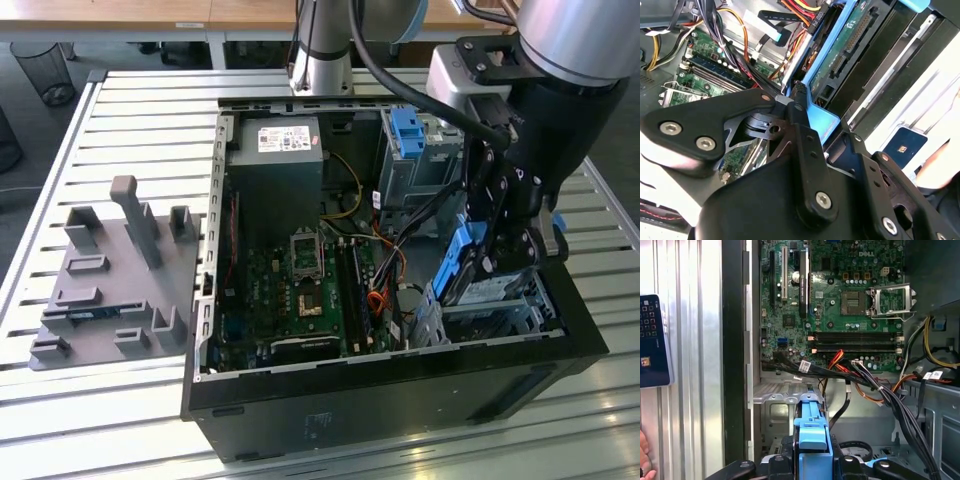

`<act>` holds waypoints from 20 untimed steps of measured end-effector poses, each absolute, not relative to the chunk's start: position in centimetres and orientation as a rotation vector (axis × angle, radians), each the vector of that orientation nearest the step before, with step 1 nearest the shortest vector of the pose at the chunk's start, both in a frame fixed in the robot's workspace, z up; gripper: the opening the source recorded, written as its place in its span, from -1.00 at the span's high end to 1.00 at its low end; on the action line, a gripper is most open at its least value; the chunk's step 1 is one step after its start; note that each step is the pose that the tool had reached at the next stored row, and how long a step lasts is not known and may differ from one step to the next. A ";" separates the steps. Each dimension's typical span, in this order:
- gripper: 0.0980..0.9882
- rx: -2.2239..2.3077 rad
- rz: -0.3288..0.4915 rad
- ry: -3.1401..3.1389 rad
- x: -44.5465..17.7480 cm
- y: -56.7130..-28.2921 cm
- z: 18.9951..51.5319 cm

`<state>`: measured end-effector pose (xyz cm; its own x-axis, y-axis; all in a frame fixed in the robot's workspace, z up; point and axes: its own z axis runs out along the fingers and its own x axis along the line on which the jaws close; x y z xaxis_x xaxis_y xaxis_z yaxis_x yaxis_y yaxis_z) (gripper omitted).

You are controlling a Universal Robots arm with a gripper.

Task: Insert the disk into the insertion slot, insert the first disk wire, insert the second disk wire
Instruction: 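Insert the disk into the insertion slot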

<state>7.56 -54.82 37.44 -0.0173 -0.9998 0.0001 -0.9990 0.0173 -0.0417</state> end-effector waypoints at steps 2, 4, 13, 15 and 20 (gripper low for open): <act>0.40 -2.181 -0.046 2.219 7.6 -54.8 37.2; 0.40 -2.181 -0.045 2.219 7.6 -54.8 37.0; 0.40 -2.181 -0.045 2.219 7.6 -54.8 36.2; 0.40 -2.181 -0.045 2.219 7.6 -54.8 36.1; 0.40 -2.181 -0.045 2.219 7.6 -54.8 35.9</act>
<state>7.56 -54.82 35.90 -0.0173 -0.9998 -0.0009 -0.9990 0.0174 -0.0415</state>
